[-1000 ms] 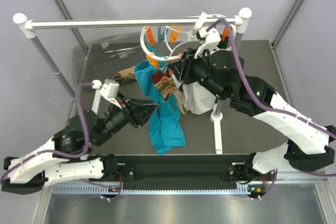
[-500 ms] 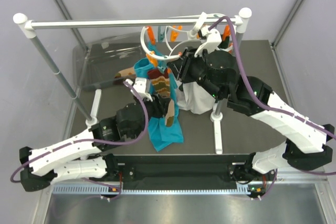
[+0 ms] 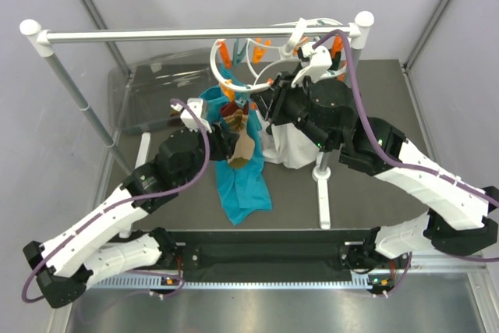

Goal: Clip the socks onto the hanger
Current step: Pick up the sock from the bin.

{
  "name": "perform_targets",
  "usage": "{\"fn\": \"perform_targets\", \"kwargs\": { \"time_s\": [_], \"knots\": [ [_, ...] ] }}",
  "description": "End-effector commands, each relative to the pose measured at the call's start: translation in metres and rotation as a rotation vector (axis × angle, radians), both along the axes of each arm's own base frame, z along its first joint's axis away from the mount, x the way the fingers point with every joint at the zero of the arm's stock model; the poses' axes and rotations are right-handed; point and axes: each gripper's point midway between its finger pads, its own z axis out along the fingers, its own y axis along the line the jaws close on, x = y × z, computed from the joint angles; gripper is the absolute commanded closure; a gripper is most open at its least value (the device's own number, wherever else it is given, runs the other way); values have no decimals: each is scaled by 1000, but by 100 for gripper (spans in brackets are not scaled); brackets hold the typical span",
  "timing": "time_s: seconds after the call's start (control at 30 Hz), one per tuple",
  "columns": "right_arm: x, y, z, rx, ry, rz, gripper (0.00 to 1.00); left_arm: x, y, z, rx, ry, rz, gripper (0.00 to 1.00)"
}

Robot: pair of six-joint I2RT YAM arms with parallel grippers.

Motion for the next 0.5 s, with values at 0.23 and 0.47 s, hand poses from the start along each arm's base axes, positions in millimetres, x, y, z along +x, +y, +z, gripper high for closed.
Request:
{"fn": "perform_targets", "kwargs": {
  "time_s": [0.23, 0.47],
  "knots": [
    [1, -6, 4, 5, -26, -21, 100, -69, 51, 16, -130, -10, -82, 59],
    [-3, -8, 1, 3, -20, -11, 100, -64, 101, -21, 43, 128, 168, 60]
  ]
}}
